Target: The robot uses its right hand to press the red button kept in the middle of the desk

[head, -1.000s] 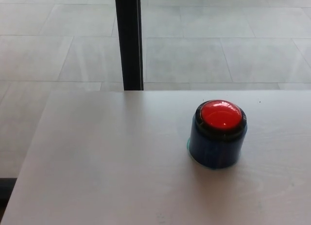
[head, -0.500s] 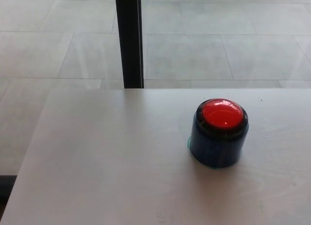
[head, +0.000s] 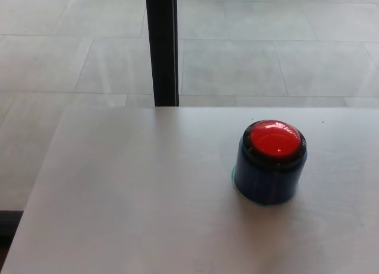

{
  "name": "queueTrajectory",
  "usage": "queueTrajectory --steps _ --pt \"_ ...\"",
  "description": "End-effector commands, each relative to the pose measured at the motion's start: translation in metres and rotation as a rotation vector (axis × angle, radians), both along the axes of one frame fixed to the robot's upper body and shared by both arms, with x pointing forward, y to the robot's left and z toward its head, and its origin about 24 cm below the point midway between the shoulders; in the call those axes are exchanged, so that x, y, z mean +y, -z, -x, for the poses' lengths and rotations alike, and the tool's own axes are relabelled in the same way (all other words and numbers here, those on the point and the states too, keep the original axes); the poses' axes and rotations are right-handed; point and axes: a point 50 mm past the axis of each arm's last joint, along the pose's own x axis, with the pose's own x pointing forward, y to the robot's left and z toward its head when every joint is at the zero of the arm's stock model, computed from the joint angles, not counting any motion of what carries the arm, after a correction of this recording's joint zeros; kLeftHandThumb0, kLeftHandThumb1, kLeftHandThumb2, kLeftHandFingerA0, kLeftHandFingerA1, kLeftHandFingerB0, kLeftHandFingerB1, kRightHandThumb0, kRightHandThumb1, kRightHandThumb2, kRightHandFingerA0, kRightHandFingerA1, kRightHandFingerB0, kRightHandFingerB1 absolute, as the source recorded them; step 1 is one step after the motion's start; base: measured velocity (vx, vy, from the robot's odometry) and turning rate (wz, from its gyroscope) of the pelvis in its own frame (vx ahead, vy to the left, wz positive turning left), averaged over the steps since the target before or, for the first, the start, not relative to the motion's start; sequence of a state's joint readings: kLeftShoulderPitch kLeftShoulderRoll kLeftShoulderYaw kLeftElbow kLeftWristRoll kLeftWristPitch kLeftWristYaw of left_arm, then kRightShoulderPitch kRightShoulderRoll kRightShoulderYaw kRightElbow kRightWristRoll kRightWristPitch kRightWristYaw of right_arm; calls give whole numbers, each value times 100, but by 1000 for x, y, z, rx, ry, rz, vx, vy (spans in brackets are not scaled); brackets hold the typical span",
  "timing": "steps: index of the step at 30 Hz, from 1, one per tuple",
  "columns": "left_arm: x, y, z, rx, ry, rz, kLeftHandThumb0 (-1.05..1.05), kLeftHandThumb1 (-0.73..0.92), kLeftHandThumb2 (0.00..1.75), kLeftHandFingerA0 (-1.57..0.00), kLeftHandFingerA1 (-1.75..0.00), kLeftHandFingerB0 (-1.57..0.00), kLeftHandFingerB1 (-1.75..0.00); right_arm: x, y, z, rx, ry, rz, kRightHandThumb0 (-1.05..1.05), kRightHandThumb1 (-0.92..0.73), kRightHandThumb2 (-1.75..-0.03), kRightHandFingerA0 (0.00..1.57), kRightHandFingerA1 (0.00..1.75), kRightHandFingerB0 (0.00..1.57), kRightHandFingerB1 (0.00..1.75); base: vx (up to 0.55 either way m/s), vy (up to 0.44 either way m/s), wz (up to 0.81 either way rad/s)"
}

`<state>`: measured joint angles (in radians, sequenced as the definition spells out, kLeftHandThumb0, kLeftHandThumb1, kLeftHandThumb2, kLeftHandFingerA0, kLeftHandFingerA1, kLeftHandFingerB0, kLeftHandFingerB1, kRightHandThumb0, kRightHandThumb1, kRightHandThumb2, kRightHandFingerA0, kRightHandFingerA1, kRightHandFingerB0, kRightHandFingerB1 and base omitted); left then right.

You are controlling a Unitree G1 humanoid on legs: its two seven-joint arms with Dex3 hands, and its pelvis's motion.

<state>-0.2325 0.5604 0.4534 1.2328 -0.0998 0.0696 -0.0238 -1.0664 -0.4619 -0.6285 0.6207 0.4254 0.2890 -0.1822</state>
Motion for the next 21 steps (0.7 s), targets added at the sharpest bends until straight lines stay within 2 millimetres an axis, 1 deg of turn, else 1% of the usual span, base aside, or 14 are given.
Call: queueTrajectory --steps 1,2,4,5,6,7,8,9,11,12,13,14,18,21 --pt "8 -6 4 -4 -46 5 -74 92 121 -44 -123 -26 -93 54 10 -32 72 -228 124 -15 -43 -141 99 175 84 147 0 0 0" --pt "8 -6 4 0 -52 9 -74 92 130 -52 -97 -29 -78 67 17 -38 108 -245 143 -15 -42 -141 98 175 81 151 0 0 0" --pt "7 -5 5 0 -52 11 -74 92 131 -52 -97 -24 -74 86 30 -45 162 -277 135 -16 -43 -140 98 175 81 150 0 0 0" --pt "7 -4 5 -1 -50 15 -74 92 132 -51 -96 -25 -75 100 42 -51 208 -316 129 -18 -52 -130 98 175 78 148 0 0 0" --pt "7 -4 5 -1 -48 16 -74 92 132 -51 -96 -25 -75 106 47 -53 225 -332 125 -18 -52 -130 98 175 78 148 0 0 0" --pt "7 -4 5 4 -47 13 -75 92 133 -52 -97 -28 -77 113 54 -56 240 -339 119 -16 -54 -124 97 175 76 147 0 0 0" --pt "7 -4 5 0 -35 15 -74 92 132 -51 -96 -30 -78 119 61 -57 255 -360 157 -18 -63 -117 96 175 75 151 0 0 0" --pt "7 -4 5 -1 -35 10 -74 92 132 -53 -97 -30 -78 124 67 -58 260 -378 156 -23 -64 -111 95 175 74 156 0 0 0" --pt "7 -5 4 -13 -41 17 -75 92 132 -50 -96 -30 -78 139 77 -61 270 -411 175 -23 -63 -112 99 175 81 151 -17 -10 3" --pt "7 -5 4 -7 -39 9 -75 92 131 -52 -97 -31 -79 144 81 -61 271 -439 188 -23 -57 -120 99 175 82 150 0 0 0" --pt "7 -5 4 -2 -32 5 -76 92 131 -56 -100 -33 -80 149 84 -61 287 -450 215 -26 -60 -115 97 175 79 150 0 0 0" --pt "7 -5 4 5 -24 2 -75 92 132 -55 -98 -32 -79 159 88 -62 316 -467 259 -24 -61 -113 98 175 81 151 0 0 0" --pt "7 -5 4 1 -26 6 -77 92 133 -52 -96 -31 -79 168 93 -63 311 -490 263 -22 -57 -115 97 175 79 154 0 0 0" --pt "7 -3 7 11 -19 -6 -76 92 132 -57 -100 -29 -78 178 97 -63 330 -508 252 -21 -52 -121 99 175 81 157 0 0 0"
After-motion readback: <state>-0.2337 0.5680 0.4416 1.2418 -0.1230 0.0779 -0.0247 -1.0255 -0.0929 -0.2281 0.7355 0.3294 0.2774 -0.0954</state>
